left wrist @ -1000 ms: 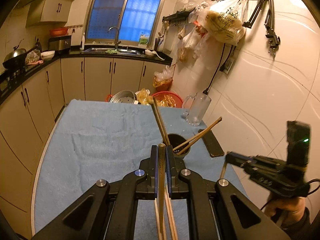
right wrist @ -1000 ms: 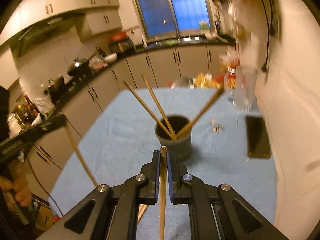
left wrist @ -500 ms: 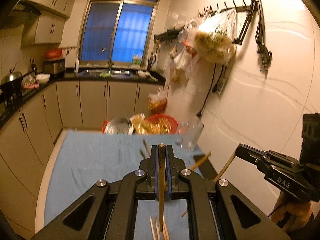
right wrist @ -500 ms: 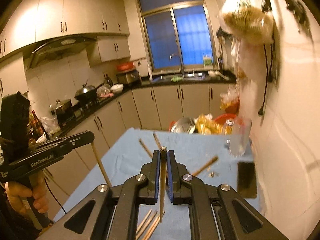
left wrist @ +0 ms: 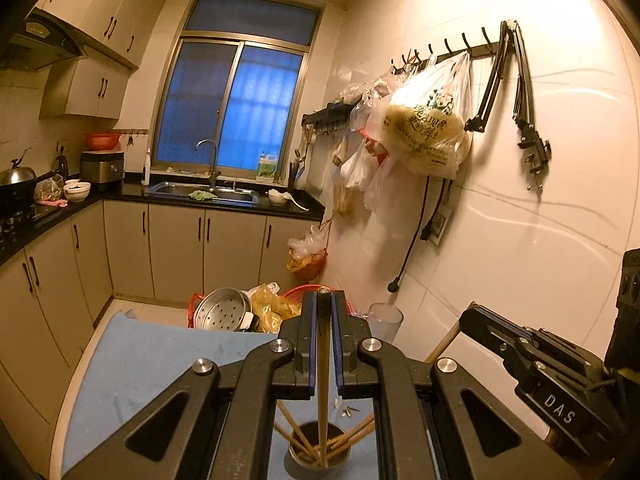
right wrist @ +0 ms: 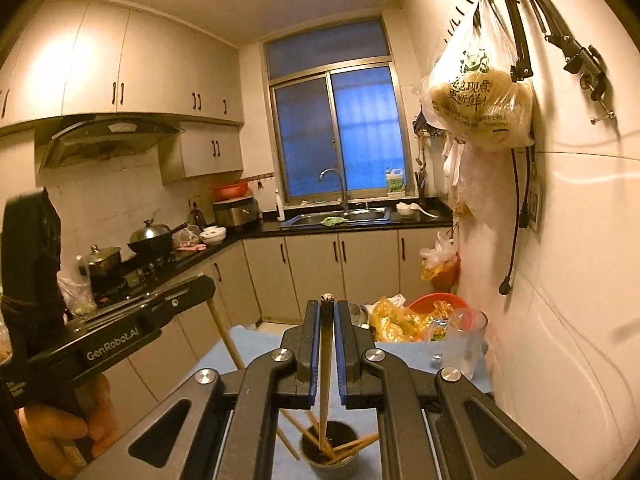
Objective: Organize utensils
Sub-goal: 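Lower both chopsticks into the black cup and open both tools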
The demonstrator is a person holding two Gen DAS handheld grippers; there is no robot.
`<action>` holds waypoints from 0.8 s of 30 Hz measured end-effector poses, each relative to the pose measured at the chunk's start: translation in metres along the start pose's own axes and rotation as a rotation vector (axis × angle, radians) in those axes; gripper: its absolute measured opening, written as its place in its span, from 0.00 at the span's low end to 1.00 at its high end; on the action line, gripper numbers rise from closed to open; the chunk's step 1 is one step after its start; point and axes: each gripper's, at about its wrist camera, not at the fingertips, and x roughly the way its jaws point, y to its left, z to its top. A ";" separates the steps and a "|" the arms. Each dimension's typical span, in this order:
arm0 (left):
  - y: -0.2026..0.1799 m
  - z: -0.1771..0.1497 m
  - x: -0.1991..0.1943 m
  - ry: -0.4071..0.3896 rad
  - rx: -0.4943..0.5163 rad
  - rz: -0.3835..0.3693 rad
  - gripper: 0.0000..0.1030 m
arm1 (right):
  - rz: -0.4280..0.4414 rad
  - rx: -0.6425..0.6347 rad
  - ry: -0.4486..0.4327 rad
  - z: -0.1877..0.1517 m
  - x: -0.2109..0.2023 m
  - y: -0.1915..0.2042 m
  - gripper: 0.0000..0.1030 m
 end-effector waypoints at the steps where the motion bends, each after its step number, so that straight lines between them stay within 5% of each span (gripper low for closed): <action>1: -0.001 -0.003 0.005 0.000 0.003 0.000 0.07 | -0.006 -0.001 0.000 -0.002 0.005 -0.001 0.08; 9: 0.012 -0.033 0.044 0.057 -0.003 0.028 0.07 | -0.013 0.004 0.034 -0.025 0.044 -0.018 0.08; 24: 0.020 -0.059 0.055 0.126 -0.015 0.056 0.07 | -0.021 -0.015 0.113 -0.058 0.071 -0.020 0.08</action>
